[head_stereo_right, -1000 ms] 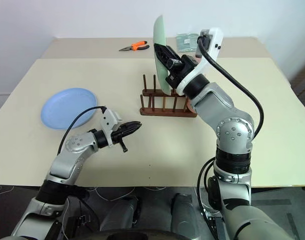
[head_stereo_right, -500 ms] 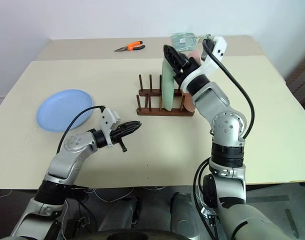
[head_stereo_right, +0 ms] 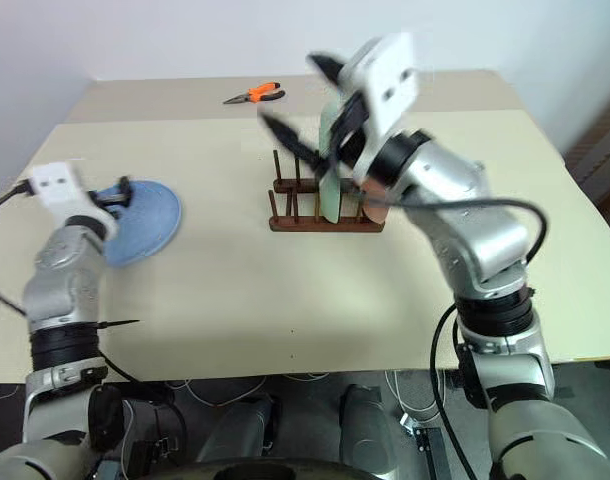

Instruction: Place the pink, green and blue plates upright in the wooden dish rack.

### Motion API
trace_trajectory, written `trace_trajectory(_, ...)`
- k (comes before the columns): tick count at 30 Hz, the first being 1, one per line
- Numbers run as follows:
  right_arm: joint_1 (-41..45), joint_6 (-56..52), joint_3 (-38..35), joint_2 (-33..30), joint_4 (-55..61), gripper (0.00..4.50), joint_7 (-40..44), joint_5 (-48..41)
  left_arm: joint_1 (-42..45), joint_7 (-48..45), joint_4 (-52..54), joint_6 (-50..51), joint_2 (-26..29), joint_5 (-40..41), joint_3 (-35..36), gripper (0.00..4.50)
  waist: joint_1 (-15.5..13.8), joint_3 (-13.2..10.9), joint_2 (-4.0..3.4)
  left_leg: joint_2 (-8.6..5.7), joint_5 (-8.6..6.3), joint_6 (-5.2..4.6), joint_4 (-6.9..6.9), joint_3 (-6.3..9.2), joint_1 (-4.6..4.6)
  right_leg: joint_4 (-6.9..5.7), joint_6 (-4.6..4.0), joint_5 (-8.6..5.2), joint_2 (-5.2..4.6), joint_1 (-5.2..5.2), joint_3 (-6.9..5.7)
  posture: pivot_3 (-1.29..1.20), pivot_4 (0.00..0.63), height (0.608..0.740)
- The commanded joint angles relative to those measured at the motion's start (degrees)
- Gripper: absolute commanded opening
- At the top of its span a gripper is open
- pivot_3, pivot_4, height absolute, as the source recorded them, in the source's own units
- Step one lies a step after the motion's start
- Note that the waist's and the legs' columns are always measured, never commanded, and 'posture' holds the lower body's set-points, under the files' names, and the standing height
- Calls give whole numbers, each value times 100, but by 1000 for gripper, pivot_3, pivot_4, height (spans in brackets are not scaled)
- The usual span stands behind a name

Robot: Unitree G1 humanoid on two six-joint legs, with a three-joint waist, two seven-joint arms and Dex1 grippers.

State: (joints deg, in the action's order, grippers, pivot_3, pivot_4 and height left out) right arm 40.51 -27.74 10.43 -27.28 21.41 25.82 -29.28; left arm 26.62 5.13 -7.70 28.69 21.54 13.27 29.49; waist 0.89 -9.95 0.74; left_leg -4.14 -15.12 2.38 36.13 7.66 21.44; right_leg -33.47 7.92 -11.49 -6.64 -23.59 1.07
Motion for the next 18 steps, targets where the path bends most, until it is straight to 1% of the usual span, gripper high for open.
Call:
trace_trajectory(1, -137, 274, 217, 162, 186, 4500, 180, 375, -119, 329, 451, 635, -110, 391, 470, 4118, -42, 1, 9, -3, 1, 2, 2, 2, 2, 0, 0, 0, -3, 1, -1, 0, 150, 740)
trace_trajectory(5, -365, 359, 402, 260, 162, 4500, 329, 691, -179, 629, 795, 1521, -503, 1133, 1088, 4118, -63, 9, 30, -5, 2, 5, 5, 12, 2, 1, 0, 0, -5, 7, -6, 0, 150, 740)
trace_trajectory(6, -396, 370, 414, 277, 159, 4500, 351, 757, -149, 693, 801, 1733, -607, 1347, 1249, 3883, -50, 9, 30, -5, 2, 6, 5, 12, 1, 0, 0, 0, -5, 7, -7, 0, 150, 740)
trace_trajectory(8, -424, 378, 412, 315, 148, 4500, 374, 873, -79, 832, 782, 1946, -734, 1605, 1461, 3304, -22, 9, 30, -5, 3, 8, 3, 13, 0, -3, 0, 0, -4, 5, -7, 0, 150, 740)
trace_trajectory(9, -433, 372, 400, 334, 143, 4500, 386, 917, -28, 893, 756, 2013, -781, 1719, 1545, 2860, -21, 9, 30, -4, 4, 10, 0, 13, -1, -5, -1, 0, -3, 2, -7, 0, 150, 740)
trace_trajectory(12, -430, 293, 352, 383, 136, 4500, 418, 971, 172, 900, 707, 2125, -842, 2048, 1645, 1295, -17, 9, 31, -3, 6, 13, -3, 13, -5, -9, -1, -1, -1, 2, -7, 0, 150, 740)
trace_trajectory(14, -406, 236, 374, 361, 160, 4500, 505, 997, 229, 556, 833, 1967, -773, 2127, 1391, 255, -21, 8, 33, -3, 6, 14, -1, 13, -3, -9, -1, -1, -1, 3, -7, 0, 150, 740)
trace_trajectory(15, -343, 419, 619, 230, 173, 4500, 580, 1363, 292, 85, 1111, 1642, -658, 2018, 924, 255, -24, 7, 35, -3, 6, 14, -1, 13, -3, -9, -1, -1, -1, 3, -7, 0, 150, 740)
trace_trajectory(16, -281, 600, 869, 131, 187, 4500, 654, 1709, 353, -313, 1365, 1390, -534, 1906, 470, 79, -20, 5, 38, -4, 6, 14, -1, 12, -2, -7, -2, 0, -2, 4, -6, 0, 150, 740)
trace_trajectory(17, -222, 739, 1086, 93, 196, 4500, 718, 1982, 417, -619, 1567, 1223, -430, 1811, 86, 79, -45, -8, 60, -4, 6, 14, -1, 10, -2, -7, -2, 0, -1, 2, -6, 0, 150, 740)
trace_trajectory(18, -174, 830, 1237, 98, 176, 4500, 760, 2182, 453, -796, 1684, 1137, -372, 1771, -149, 79, -44, -14, 72, -4, 11, 22, 0, 13, 6, -9, -4, 1, 0, -3, -13, 0, 150, 740)
